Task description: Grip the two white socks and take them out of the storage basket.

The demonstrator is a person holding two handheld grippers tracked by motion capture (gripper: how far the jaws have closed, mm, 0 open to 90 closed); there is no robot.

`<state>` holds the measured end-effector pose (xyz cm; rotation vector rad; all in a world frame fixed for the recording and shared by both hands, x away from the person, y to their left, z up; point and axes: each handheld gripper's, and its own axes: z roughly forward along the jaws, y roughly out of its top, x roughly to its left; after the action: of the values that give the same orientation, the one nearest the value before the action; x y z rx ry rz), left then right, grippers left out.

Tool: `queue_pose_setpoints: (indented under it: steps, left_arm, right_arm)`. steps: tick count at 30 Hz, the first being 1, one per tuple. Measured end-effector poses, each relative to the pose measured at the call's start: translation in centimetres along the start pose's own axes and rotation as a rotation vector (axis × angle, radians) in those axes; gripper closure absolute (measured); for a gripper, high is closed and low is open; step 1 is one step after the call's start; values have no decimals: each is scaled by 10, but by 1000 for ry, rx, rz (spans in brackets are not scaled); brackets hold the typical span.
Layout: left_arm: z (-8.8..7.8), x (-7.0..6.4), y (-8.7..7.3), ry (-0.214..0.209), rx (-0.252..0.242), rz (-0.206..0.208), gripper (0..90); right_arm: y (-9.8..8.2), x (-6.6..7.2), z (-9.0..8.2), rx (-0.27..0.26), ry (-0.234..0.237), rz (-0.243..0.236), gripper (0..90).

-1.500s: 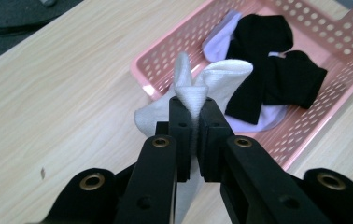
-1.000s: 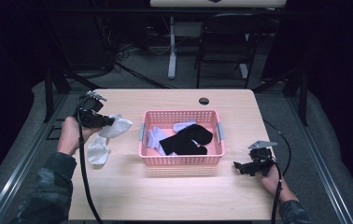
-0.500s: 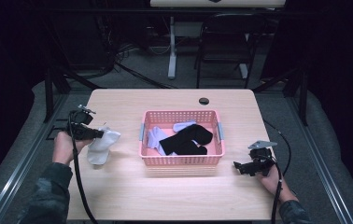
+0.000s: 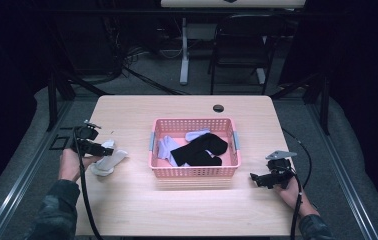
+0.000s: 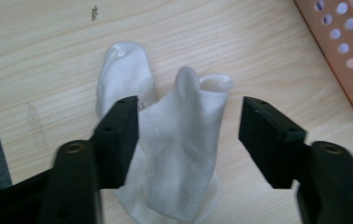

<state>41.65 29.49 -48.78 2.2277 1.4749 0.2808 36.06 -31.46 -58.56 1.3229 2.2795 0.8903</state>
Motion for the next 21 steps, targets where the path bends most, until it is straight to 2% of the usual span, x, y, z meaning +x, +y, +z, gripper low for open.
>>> queue_pose_setpoints:
  steps: [2,3,4,7,10,14,16,20,21]
  left_arm:
    - [-9,-3,-4,11,-31,-3,283]
    - [-9,-3,-4,11,-31,-3,253]
    - [-17,-5,-9,22,-54,2,224]
    - [-25,-9,-17,36,-77,1,158]
    - [-30,-12,-25,41,-91,-2,137]
    - [-37,-18,-43,79,-106,-20,83]
    - [-38,-19,-51,70,-126,-47,71]
    - [-36,-22,-61,78,-113,-52,42]
    - [-35,-25,-66,67,-115,-56,37]
  right_arm:
    - [0,0,0,1,1,-1,0]
    - [0,0,0,1,1,-1,0]
    - [0,0,0,0,0,0,0]
    - [0,0,0,0,0,0,0]
    - [0,0,0,0,-1,0,0]
    - [0,0,0,1,0,-1,0]
    - [0,0,0,1,1,-1,0]
    - [0,0,0,0,5,1,0]
    - [0,0,0,0,5,1,0]
